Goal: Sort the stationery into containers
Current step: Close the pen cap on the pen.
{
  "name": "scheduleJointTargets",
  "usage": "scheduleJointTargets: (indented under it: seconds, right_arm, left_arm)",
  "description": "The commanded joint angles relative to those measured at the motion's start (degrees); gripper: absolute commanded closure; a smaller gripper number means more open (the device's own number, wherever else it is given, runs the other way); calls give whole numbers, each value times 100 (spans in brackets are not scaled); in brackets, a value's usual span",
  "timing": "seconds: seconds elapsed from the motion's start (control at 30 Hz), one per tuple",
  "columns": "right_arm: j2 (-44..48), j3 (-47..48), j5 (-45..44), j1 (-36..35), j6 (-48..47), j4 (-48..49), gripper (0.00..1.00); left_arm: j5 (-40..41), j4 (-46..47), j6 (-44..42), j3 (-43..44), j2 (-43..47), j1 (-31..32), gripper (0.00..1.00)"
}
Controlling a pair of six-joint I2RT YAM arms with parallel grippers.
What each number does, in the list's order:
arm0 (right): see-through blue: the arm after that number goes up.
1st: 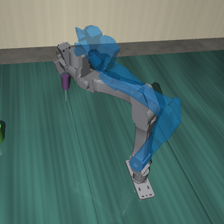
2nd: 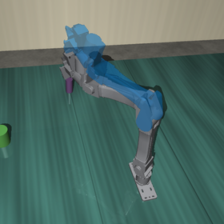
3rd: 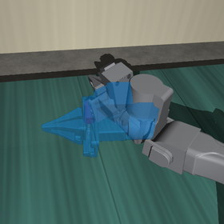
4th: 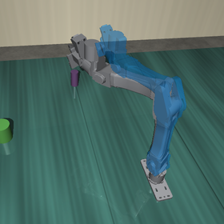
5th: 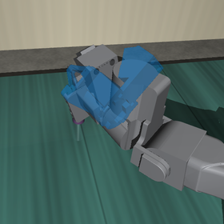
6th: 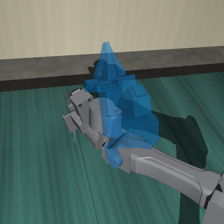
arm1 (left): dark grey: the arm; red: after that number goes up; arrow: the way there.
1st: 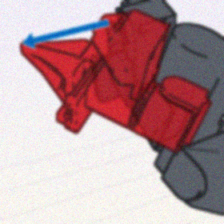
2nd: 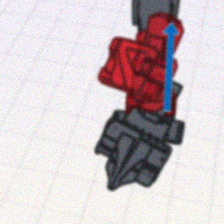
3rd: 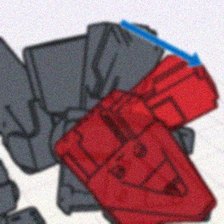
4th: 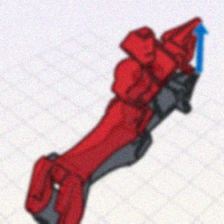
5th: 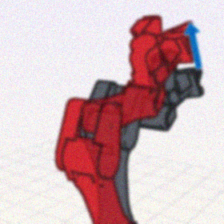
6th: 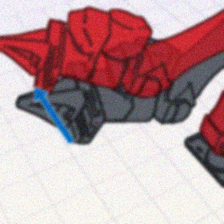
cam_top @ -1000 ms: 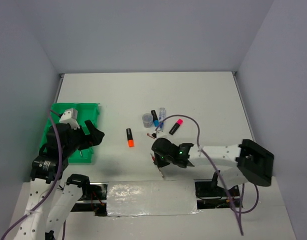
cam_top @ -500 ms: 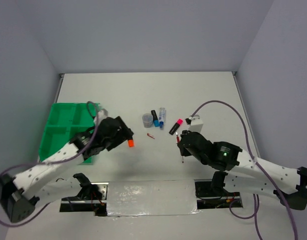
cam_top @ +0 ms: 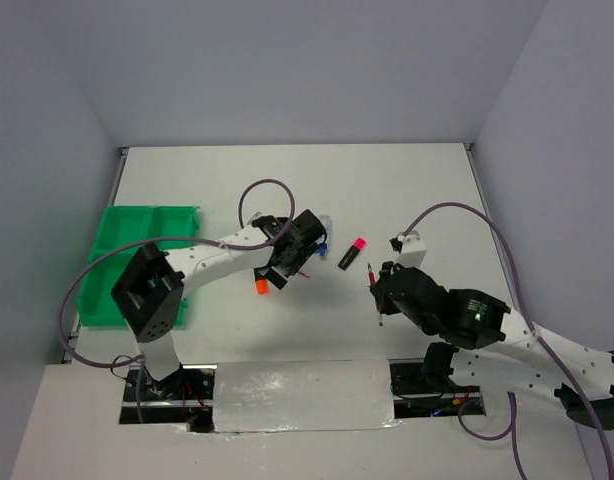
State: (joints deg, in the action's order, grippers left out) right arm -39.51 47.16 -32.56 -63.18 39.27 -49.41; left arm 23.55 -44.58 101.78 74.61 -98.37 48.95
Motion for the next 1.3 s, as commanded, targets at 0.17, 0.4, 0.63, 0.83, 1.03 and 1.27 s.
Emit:
scheduleJointTargets:
  seconds: [0.17, 0.4, 0.63, 0.83, 1.03, 1.27]
  right_arm:
    - [575, -224, -32, 16, -165, 63, 100]
    - [672, -277, 30, 25, -279, 212, 100]
    - [585, -400, 197, 7, -376, 406, 100]
    - [593, -400, 267, 7, -446, 458, 100]
    - [646, -400, 311, 16, -490, 485, 100]
    - [664, -383, 320, 16, -552, 538, 100]
  left_arm:
    - [-351, -737, 316, 774, -824, -52, 1]
    - [-509, -1027, 141, 1301, -1536, -193, 3]
    - [-606, -1115, 17, 1486, -1949, -342, 4]
    - [-597, -1194, 70, 1381, -1976, -351, 6]
    - [-650, -1237, -52, 1355, -2090, -368, 19]
    - [-720, -983, -123, 863, -1862, -368, 38]
